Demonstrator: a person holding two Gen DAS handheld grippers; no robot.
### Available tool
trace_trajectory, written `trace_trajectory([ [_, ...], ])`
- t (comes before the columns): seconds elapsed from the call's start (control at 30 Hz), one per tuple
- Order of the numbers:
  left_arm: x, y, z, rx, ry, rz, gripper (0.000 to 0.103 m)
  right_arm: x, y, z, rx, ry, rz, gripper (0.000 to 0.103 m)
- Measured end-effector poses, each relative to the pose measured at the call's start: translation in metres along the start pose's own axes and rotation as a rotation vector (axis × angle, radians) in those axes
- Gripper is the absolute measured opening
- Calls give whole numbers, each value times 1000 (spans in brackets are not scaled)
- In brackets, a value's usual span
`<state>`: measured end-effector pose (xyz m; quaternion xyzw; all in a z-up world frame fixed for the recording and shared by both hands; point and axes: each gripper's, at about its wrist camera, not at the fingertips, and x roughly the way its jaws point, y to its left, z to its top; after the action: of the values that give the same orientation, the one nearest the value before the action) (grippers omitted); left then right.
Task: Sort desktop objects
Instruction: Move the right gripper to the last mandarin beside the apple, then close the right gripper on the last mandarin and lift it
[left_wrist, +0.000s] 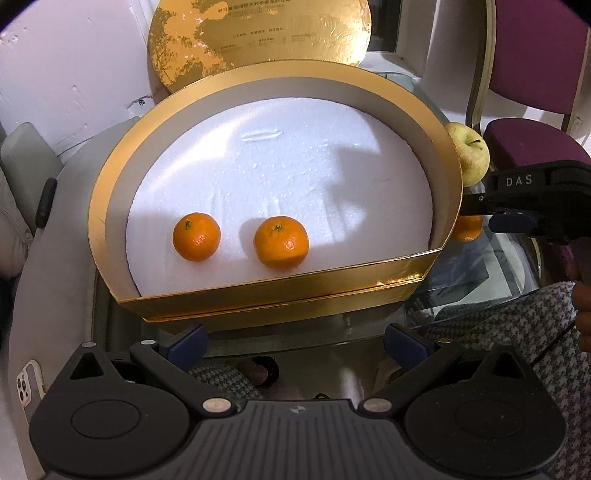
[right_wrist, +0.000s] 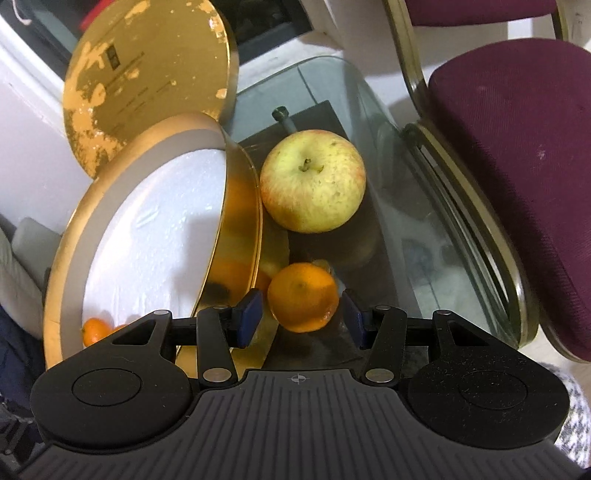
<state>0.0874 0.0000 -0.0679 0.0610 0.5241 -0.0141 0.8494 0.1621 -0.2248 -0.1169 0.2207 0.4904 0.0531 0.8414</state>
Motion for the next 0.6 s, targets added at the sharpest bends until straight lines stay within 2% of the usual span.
trace_trajectory([
  [0.13, 1, 0, -1, -1, 6, 2, 102, 5, -2, 3, 17, 7, 34, 54],
  [0.6, 1, -1, 0, 0, 12, 7, 102, 17, -6, 6, 24, 28, 17, 54],
])
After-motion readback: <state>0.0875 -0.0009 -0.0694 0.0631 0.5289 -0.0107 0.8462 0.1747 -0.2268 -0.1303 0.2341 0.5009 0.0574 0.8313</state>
